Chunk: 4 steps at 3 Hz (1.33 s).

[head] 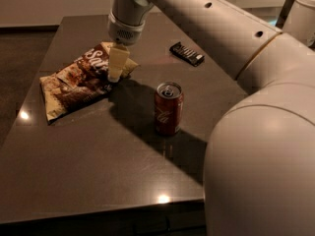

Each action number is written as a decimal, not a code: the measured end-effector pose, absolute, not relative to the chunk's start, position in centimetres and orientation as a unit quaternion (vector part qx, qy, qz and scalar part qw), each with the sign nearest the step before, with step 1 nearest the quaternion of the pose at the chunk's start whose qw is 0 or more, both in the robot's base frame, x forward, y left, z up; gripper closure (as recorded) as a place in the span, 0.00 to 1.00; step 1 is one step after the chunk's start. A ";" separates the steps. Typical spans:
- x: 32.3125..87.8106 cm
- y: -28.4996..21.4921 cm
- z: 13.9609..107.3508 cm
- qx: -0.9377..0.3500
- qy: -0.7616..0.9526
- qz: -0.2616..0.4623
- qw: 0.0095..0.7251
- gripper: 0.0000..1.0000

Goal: Move brown chip bag near rxbar chocolate

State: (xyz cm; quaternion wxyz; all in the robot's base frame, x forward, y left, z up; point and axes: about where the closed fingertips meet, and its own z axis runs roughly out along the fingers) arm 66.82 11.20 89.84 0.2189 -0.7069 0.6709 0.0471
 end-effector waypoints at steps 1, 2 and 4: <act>67.0 11.4 89.8 -0.709 0.670 0.045 0.217 0.39; 67.3 11.3 90.0 -0.707 0.672 0.041 0.217 0.63; 69.3 9.7 92.0 -0.690 0.688 0.009 0.225 1.00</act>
Offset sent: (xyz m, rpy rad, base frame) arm 0.0076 -0.0030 0.0103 -0.0143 -0.0160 -0.0171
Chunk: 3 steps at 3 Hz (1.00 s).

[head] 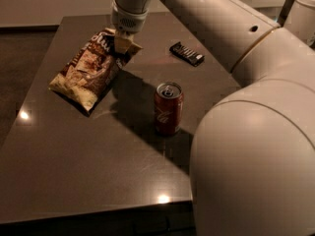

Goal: Move brown chip bag near rxbar chocolate

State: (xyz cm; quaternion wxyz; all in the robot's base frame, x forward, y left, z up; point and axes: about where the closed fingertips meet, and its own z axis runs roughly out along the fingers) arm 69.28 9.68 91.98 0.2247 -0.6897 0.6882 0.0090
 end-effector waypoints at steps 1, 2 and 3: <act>70.4 7.6 93.2 -0.671 0.706 -0.016 0.227 1.00; 71.0 5.0 94.1 -0.649 0.726 -0.039 0.224 1.00; 71.0 2.1 94.4 -0.625 0.748 -0.056 0.216 1.00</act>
Offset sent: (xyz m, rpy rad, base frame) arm 0.0217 -0.0824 0.0386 -0.0793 -0.0720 -0.2184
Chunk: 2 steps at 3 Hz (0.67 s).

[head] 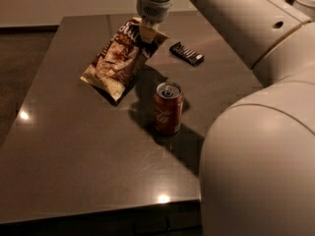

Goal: Move brown chip bag near rxbar chocolate

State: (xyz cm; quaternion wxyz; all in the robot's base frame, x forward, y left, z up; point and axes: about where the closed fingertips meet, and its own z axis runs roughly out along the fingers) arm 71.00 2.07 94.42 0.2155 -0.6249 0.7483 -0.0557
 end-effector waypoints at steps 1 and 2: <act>71.4 -0.5 94.0 -0.598 0.771 -0.065 0.209 1.00; 72.5 -2.0 93.5 -0.578 0.785 -0.073 0.208 1.00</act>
Offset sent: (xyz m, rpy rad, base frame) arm 0.0277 -0.0628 -0.0107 -0.0142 -0.0103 -0.1932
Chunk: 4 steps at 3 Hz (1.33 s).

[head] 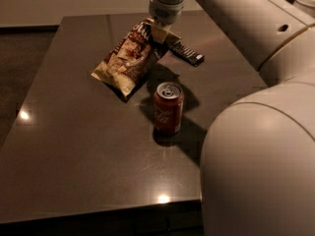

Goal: Move brown chip bag near rxbar chocolate

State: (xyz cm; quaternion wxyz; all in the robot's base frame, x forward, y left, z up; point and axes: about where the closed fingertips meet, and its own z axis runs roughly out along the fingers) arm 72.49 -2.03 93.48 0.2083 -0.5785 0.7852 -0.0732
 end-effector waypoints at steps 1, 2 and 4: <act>73.6 -3.3 93.3 -0.562 0.796 -0.085 0.207 1.00; 74.6 -4.4 93.4 -0.548 0.804 -0.100 0.208 1.00; 76.1 -5.9 93.8 -0.526 0.814 -0.128 0.210 0.59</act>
Offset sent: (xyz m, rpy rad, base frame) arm 0.0336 -0.0406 0.0084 -0.0435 -0.0542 -0.1312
